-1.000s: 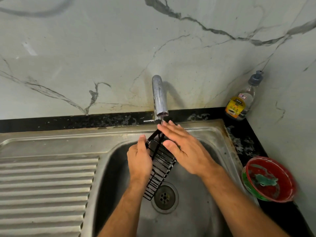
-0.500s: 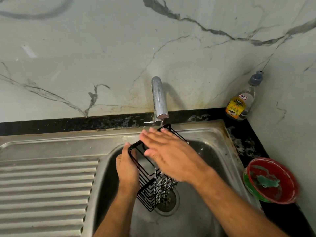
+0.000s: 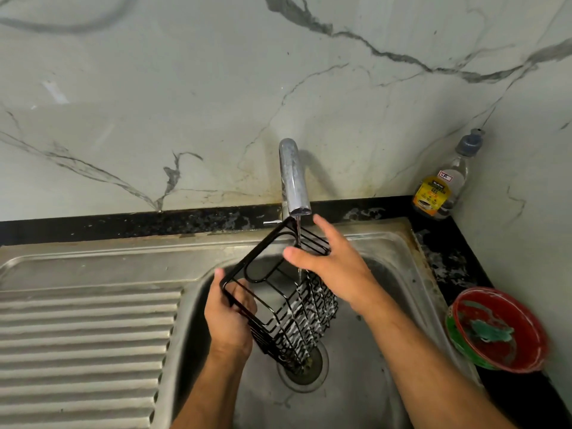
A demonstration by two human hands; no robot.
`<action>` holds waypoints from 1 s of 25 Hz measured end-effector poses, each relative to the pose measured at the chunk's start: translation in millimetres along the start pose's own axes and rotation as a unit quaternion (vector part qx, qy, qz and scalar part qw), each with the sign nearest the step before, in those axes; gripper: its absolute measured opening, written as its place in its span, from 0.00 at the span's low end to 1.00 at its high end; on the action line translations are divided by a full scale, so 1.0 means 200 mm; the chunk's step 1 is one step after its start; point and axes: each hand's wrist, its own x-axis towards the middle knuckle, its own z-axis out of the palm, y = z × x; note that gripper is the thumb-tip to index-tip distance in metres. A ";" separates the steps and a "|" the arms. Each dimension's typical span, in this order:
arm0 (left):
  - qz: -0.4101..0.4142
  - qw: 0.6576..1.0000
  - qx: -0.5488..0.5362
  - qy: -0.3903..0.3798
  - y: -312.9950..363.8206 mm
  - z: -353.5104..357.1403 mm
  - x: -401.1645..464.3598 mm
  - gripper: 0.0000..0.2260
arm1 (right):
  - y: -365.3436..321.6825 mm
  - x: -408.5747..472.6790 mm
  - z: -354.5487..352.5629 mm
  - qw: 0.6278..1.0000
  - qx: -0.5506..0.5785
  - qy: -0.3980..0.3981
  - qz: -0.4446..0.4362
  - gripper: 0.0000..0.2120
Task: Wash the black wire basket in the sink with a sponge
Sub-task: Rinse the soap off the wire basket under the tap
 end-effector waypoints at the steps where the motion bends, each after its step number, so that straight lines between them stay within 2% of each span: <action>1: 0.003 1.000 -0.016 -0.007 0.00 0.00 0.00 0.24 | 0.01 -0.01 0.01 0.999 0.031 0.006 0.021 0.41; 3: -0.014 0.999 -0.028 -0.018 0.01 -0.01 0.02 0.25 | 0.05 -0.04 0.04 0.997 0.067 0.033 0.016 0.31; 4: -0.027 0.999 0.002 -0.031 0.03 -0.02 0.05 0.26 | 0.07 -0.06 0.05 0.996 0.073 0.053 0.009 0.27; 6: -0.017 0.988 0.135 -0.069 0.09 -0.03 0.10 0.28 | 0.12 -0.10 0.07 0.992 0.084 0.096 -0.002 0.28; 8: 0.007 0.961 0.260 -0.097 0.21 0.00 0.12 0.24 | 0.15 -0.14 0.10 0.987 0.099 0.128 -0.010 0.33; 10: 0.036 0.912 0.386 -0.136 0.31 0.08 0.11 0.17 | 0.15 -0.17 0.14 0.984 0.093 0.146 -0.029 0.36; 13: 0.074 0.810 0.556 -0.173 0.33 0.24 0.08 0.10 | 0.12 -0.19 0.23 0.981 0.039 0.181 -0.056 0.40; 14: 0.088 0.800 0.571 -0.162 0.31 0.29 0.07 0.10 | 0.12 -0.20 0.25 0.977 0.020 0.200 -0.064 0.41; 17: 0.098 0.825 0.545 -0.117 0.28 0.38 0.03 0.08 | 0.10 -0.23 0.29 0.971 -0.052 0.214 -0.092 0.42; 19: 0.108 0.831 0.541 -0.075 0.27 0.38 0.01 0.10 | 0.09 -0.26 0.27 0.976 -0.092 0.165 -0.107 0.44; 21: 0.111 0.853 0.507 -0.058 0.26 0.35 0.01 0.14 | 0.11 -0.28 0.24 0.984 -0.087 0.092 -0.126 0.45; 23: 0.107 0.875 0.468 -0.068 0.24 0.32 0.02 0.15 | 0.12 -0.28 0.22 0.988 -0.066 0.039 -0.130 0.43; 25: 0.116 0.888 0.441 -0.066 0.23 0.31 0.01 0.14 | 0.10 -0.27 0.20 0.984 -0.099 0.007 -0.147 0.38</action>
